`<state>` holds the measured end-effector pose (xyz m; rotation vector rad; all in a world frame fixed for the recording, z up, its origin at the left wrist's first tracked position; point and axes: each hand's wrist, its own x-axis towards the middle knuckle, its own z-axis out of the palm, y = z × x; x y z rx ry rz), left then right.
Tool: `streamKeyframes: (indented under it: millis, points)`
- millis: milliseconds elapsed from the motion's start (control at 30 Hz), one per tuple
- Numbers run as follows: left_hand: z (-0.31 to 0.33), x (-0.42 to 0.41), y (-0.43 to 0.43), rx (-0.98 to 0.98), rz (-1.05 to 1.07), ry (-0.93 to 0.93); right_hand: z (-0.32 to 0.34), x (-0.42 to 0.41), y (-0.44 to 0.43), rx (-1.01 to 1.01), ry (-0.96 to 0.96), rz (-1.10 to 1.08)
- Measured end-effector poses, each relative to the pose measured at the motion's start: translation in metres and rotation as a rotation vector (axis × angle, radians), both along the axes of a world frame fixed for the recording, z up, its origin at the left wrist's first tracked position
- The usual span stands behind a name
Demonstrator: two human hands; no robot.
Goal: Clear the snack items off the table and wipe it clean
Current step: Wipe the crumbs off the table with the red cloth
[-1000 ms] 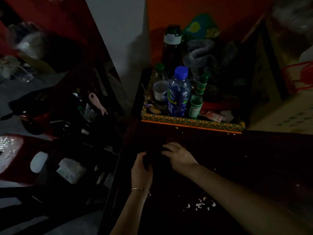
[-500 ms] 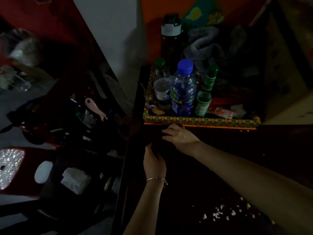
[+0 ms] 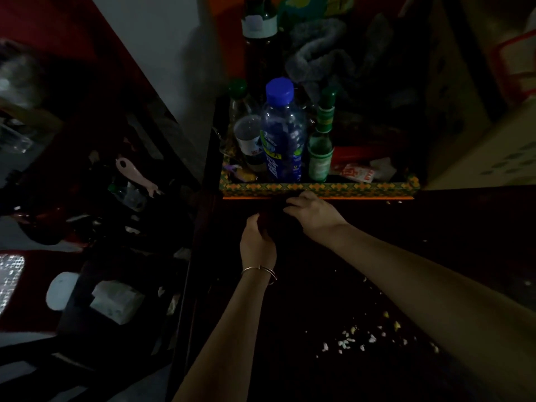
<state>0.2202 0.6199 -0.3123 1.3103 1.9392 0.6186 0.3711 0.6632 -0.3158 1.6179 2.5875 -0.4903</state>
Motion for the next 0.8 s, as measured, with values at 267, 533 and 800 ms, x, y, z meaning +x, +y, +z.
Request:
streamKeyframes:
  millis: [267,533,800]
  points:
    - [-0.004,0.053,-0.012,0.000,-0.252,0.085,-0.004,0.065,-0.044,-0.003,0.016,-0.191]
    - [-0.003,0.081,-0.050,-0.027,-0.305,0.073,-0.008,0.085,-0.098,0.004,0.014,-0.314]
    - [0.013,0.083,-0.110,-0.049,-0.363,0.028,-0.007,0.097,-0.152,-0.087,0.018,-0.327]
